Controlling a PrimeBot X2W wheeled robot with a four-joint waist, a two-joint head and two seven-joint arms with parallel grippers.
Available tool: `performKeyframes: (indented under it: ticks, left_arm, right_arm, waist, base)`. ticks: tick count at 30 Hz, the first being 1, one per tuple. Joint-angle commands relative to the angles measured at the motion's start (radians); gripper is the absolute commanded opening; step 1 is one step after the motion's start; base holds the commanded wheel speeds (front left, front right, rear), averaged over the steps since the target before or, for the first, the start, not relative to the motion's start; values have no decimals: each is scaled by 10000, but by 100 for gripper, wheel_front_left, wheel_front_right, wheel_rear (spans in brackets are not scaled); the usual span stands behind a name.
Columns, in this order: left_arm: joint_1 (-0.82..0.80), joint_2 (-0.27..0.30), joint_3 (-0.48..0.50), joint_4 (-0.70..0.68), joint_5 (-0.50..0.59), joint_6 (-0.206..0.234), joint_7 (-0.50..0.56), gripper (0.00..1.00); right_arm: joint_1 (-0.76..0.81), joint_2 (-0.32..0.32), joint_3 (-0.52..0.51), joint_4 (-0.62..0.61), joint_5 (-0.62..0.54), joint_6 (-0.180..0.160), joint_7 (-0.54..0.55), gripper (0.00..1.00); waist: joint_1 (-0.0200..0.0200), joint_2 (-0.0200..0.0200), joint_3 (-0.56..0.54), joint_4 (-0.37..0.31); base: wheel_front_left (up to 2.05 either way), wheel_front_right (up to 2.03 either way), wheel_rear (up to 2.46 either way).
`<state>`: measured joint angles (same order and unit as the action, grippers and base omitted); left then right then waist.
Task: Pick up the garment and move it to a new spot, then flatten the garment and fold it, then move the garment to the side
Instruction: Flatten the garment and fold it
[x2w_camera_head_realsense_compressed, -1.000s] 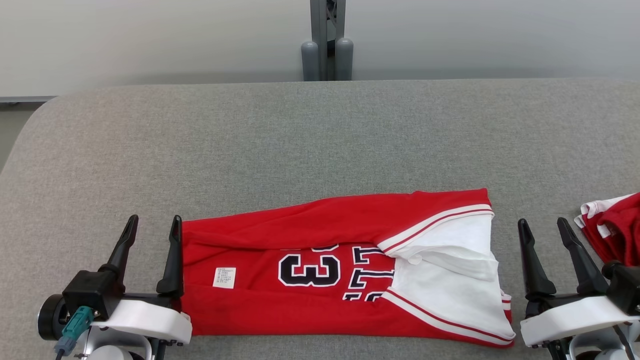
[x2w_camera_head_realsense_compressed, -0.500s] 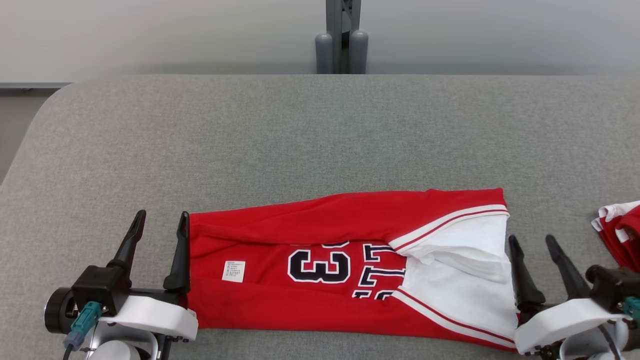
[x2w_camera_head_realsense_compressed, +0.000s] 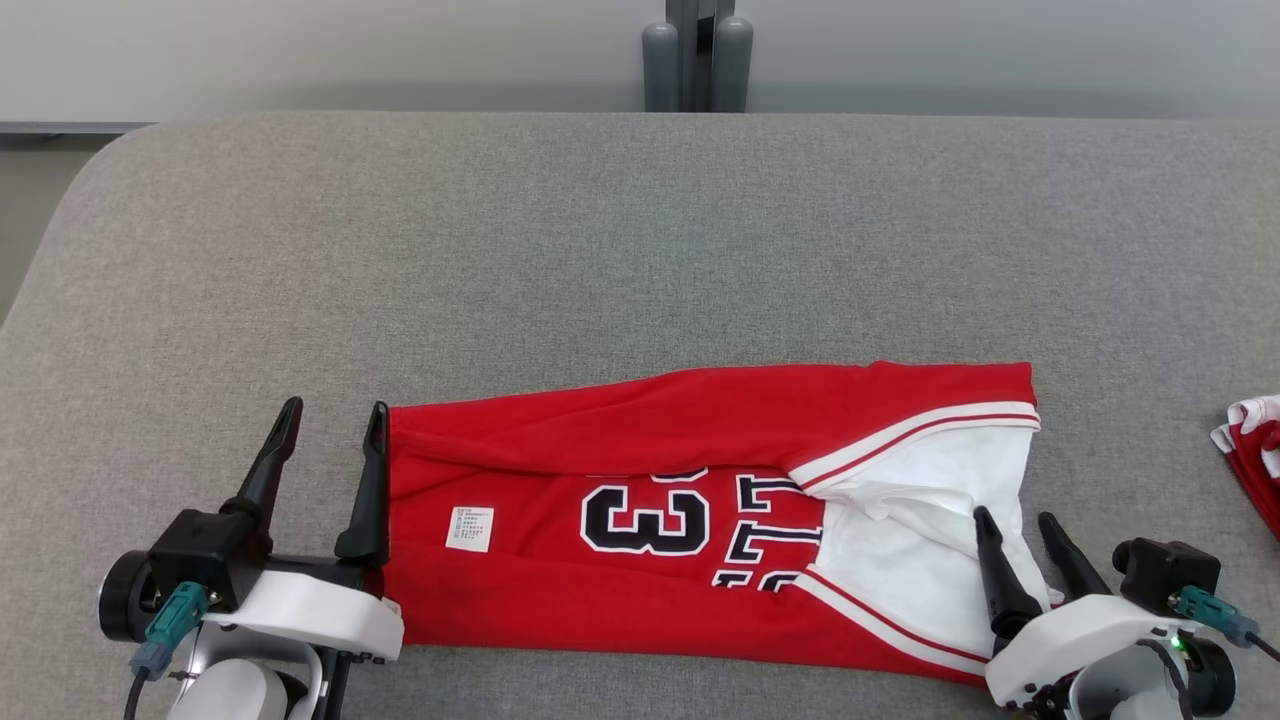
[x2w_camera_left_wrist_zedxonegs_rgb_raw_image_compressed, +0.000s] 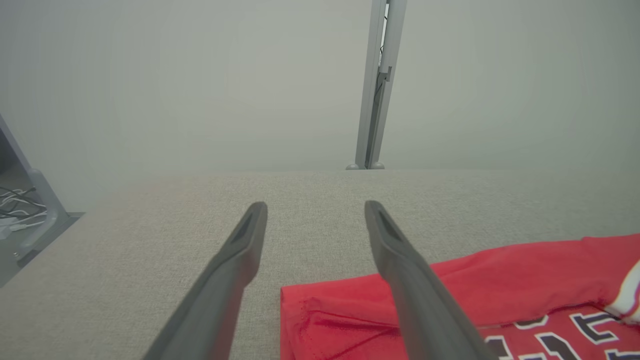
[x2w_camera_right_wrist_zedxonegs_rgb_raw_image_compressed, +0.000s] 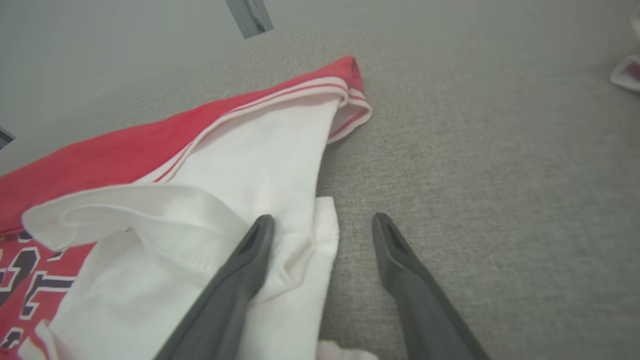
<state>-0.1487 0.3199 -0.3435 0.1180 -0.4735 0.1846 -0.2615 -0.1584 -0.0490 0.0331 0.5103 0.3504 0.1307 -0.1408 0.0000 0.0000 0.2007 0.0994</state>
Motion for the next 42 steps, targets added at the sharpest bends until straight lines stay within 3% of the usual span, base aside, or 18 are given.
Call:
performKeyframes:
  ticks: [1, 4, 5, 6, 7, 8, 9, 14, 26, 30, 36, 42]
  left_arm:
    - [-141, 2, 51, 37, 96, -75, -34, 100]
    - [-190, -28, 113, 49, 70, -75, -34, 100]
    - [-194, -27, 142, 45, 70, -87, -34, 100]
    - [-198, -36, 161, 45, 74, -102, -34, 100]
    - [-208, -48, 195, 33, 71, -113, -34, 100]
    - [-217, -58, 222, 17, 76, -124, -34, 100]
    - [-219, -65, 250, 9, 82, -129, -34, 100]
    - [-177, -115, 422, -70, 107, -139, -34, 100]
    - [-45, -218, 653, -271, 231, -185, -34, 100]
    - [-27, -231, 720, -333, 284, -167, -34, 100]
    - [-36, -230, 750, -347, 290, -211, -34, 100]
    - [-111, -254, 702, -341, 326, -244, -34, 100]
  right_arm:
    - [-141, -37, 166, 380, 196, -1, -44, 100]
    - [-336, 3, 626, 1040, 572, -1, -206, 100]
    - [-388, 22, 775, 1246, 672, -1, -263, 83]
    - [-428, 37, 913, 1404, 768, 1, -328, 49]
    - [-458, 55, 1106, 1586, 881, 2, -348, 38]
    - [-467, 78, 1320, 1713, 1026, 11, -371, 10]
    - [-480, 100, 1540, 1801, 1156, 11, -416, 0]
    - [-690, 43, 1566, 1979, 1465, 2, -917, 0]
    - [-470, -588, -1558, 752, 271, -22, -1256, 0]
    - [-335, -644, -2129, 315, -71, -15, -1259, 0]
    - [-352, -487, -1866, -647, -478, -10, -1258, 0]
    - [-41, -181, -213, -3185, -1034, -3, -669, 0]
  waist:
    - [0, 0, 24, 11]
    - [0, 0, 75, 28]
    - [0, 0, 91, 32]
    - [0, 0, 99, 39]
    - [0, 0, 109, 43]
    - [0, 0, 120, 47]
    - [0, 0, 131, 50]
    - [0, 0, 166, 12]
    - [0, 0, 233, -223]
    - [0, 0, 285, -313]
    - [0, 0, 315, -395]
    - [0, 0, 300, -419]
  base:
    - [0, 0, 0]
    - [0, 0, 0]
    - [0, 0, 0]
    - [0, 0, 0]
    - [0, 0, 0]
    - [0, 0, 0]
    - [0, 0, 0]
    - [0, 0, 0]
    - [0, 0, 0]
    - [0, 0, 0]
    - [0, 0, 0]
    - [0, 0, 0]
